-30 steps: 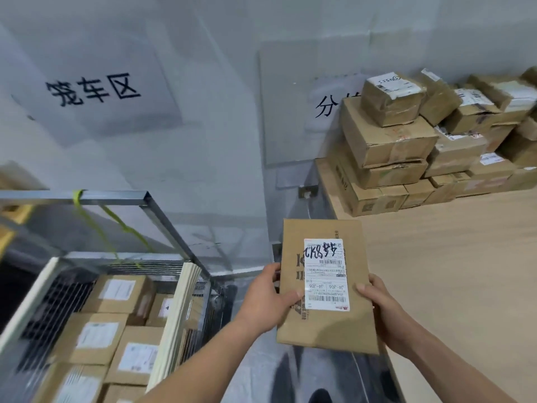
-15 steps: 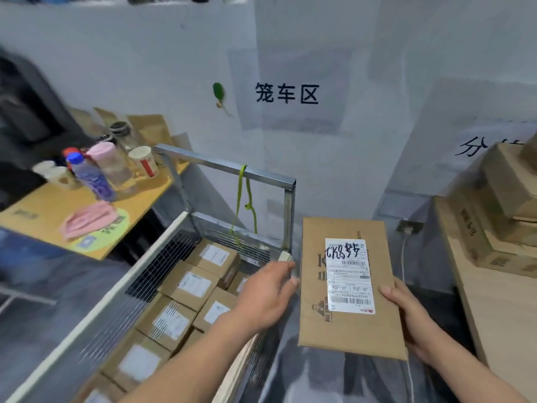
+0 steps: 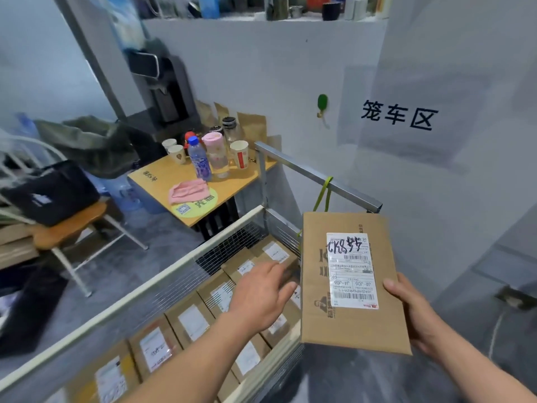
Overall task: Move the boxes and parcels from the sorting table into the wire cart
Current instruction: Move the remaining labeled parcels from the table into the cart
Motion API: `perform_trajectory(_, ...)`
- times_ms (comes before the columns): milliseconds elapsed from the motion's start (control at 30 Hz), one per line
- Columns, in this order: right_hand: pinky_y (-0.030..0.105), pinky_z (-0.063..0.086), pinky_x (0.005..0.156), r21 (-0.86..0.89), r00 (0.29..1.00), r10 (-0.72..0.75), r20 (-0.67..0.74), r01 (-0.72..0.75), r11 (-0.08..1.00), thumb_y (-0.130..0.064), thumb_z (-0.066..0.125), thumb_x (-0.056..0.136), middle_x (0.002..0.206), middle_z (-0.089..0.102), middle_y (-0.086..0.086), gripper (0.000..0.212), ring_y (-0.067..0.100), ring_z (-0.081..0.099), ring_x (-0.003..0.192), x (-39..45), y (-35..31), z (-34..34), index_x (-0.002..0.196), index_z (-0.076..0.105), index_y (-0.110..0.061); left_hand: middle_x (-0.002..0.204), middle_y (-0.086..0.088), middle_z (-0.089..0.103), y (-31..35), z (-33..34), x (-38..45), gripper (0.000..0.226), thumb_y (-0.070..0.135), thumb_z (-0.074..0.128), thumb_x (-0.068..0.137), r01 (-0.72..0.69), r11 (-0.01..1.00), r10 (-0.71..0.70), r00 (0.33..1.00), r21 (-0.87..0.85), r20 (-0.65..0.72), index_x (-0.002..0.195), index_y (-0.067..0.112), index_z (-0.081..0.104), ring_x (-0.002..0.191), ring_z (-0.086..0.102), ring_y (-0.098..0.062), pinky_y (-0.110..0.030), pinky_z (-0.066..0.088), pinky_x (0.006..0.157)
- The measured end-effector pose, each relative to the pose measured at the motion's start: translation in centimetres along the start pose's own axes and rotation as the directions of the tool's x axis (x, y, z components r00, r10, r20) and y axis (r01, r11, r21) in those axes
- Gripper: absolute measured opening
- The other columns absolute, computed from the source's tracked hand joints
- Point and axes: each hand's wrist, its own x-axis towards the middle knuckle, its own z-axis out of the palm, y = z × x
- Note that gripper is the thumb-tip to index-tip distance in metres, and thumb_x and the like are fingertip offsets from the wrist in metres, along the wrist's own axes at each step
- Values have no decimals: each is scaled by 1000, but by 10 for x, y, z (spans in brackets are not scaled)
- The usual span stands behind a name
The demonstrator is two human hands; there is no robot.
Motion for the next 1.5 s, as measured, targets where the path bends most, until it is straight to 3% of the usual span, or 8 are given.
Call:
perform_trajectory(133, 54, 51, 94, -33, 996, 14, 86, -11, 999, -54, 91, 36, 118, 73, 15, 101, 28, 73, 93, 19, -11, 7, 124, 56, -18, 141, 6, 53, -3, 2, -9, 52, 55, 35, 104, 117, 993, -116, 992, 31, -42, 141, 22, 50, 131, 45, -16, -35, 40, 105)
perform_trajectory(267, 59, 45, 97, -90, 991, 42, 127, -30, 995, -66, 94, 26, 117, 73, 15, 115, 33, 69, 97, 40, -12, 12, 125, 57, -22, 146, 5, 50, -5, 9, -19, 57, 57, 34, 103, 203, 978, -200, 977, 36, -76, 145, 22, 46, 135, 43, -16, -37, 40, 108)
perform_trajectory(467, 59, 45, 95, -182, 975, 100, 198, -64, 981, -68, 93, 25, 114, 74, 15, 114, 33, 69, 96, 72, -5, 37, 123, 59, -20, 143, 4, 51, -16, 13, -28, 60, 58, 26, 101, 297, 954, -294, 952, 25, -82, 143, 21, 47, 133, 43, -17, -36, 40, 105)
perform_trajectory(567, 64, 43, 107, -241, 963, 141, 229, -85, 967, -69, 93, 31, 118, 73, 13, 113, 38, 68, 108, 94, 2, 51, 128, 58, -21, 143, 3, 52, -34, 20, -22, 56, 56, 31, 104, 338, 941, -336, 939, 10, -67, 143, 20, 48, 132, 44, -17, -38, 41, 105)
perform_trajectory(767, 71, 39, 106, -337, 948, 210, 240, -122, 934, -71, 90, 33, 118, 74, 10, 103, 44, 64, 116, 144, 13, 73, 126, 61, -36, 143, 3, 51, -76, 35, 2, 54, 55, 31, 104, 417, 908, -419, 908, -42, -33, 143, 21, 47, 133, 43, -17, -37, 39, 103)
perform_trajectory(1000, 68, 43, 106, -399, 934, 280, 222, -175, 900, -56, 81, 51, 117, 74, 6, 77, 38, 65, 115, 198, 19, 92, 124, 60, -39, 143, 3, 51, -124, 51, 38, 54, 56, 30, 104, 447, 890, -448, 894, -85, 17, 141, 22, 49, 133, 43, -16, -37, 41, 105)
perform_trajectory(1300, 61, 41, 111, -437, 911, 347, 222, -225, 871, -51, 80, 50, 119, 74, 4, 82, 34, 64, 118, 248, 45, 112, 126, 60, -29, 148, 7, 48, -148, 67, 63, 54, 56, 30, 104, 520, 844, -515, 854, -134, 72, 146, 25, 43, 135, 42, -14, -34, 39, 105)
perform_trajectory(1500, 47, 54, 86, -501, 874, 422, 240, -261, 825, -53, 76, 53, 114, 76, 3, 84, 34, 68, 110, 294, 73, 116, 132, 58, -32, 135, 6, 55, -157, 100, 81, 50, 56, 31, 104, 608, 774, -593, 794, -176, 132, 139, 25, 47, 123, 50, -16, -34, 45, 93)
